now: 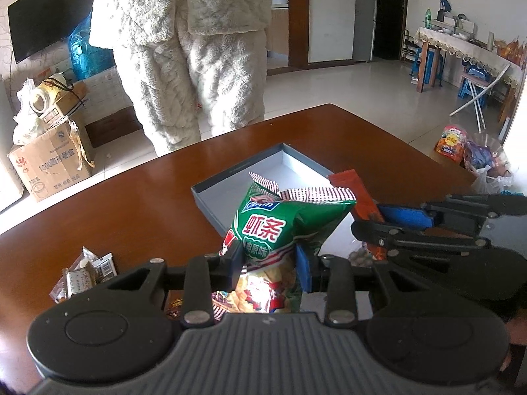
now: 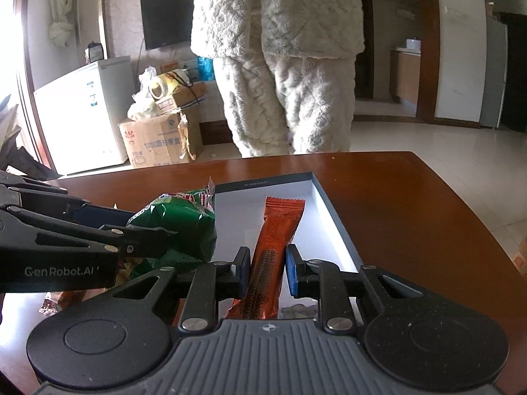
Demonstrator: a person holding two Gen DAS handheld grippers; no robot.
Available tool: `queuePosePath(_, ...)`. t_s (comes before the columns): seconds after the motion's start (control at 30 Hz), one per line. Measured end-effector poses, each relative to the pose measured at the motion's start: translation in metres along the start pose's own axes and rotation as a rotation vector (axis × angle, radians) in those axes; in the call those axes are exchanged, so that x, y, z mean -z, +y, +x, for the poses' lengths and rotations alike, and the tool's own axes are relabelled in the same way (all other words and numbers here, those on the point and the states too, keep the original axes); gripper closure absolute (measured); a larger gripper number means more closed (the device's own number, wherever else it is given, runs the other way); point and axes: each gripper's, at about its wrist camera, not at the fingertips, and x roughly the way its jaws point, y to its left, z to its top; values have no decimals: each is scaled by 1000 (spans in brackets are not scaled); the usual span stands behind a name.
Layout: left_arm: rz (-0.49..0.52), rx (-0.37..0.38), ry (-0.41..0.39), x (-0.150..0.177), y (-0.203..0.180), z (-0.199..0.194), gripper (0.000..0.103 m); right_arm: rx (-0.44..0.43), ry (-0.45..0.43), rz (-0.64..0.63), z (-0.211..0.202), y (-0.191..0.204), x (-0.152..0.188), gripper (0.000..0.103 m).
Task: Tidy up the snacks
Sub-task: 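Lift and carry the chip bag and sausage stick over the box lid with both tools, then open the left tool to drop the chip bag while the right tool releases the sausage stick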
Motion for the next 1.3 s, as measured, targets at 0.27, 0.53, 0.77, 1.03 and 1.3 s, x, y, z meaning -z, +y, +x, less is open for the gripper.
queuePosePath(0.27, -13, 19, 6, -8, -16, 20, 72, 26, 27, 0, 8, -16, 4, 79)
queuePosePath(0.53, -43, 43, 8, -21, -26, 36, 74, 27, 65, -20, 21, -22, 6, 79)
queuePosePath(0.77, 3, 41, 35, -22, -41, 54, 74, 32, 101, -12, 35, -26, 11, 79)
queuePosePath(1.03, 38, 50, 51, -19, -51, 68, 74, 48, 132, -28, 44, -26, 19, 78)
queuePosePath(1.3, 42, 62, 55, -17, -53, 74, 69, 55, 117, -48, 42, -20, 16, 68)
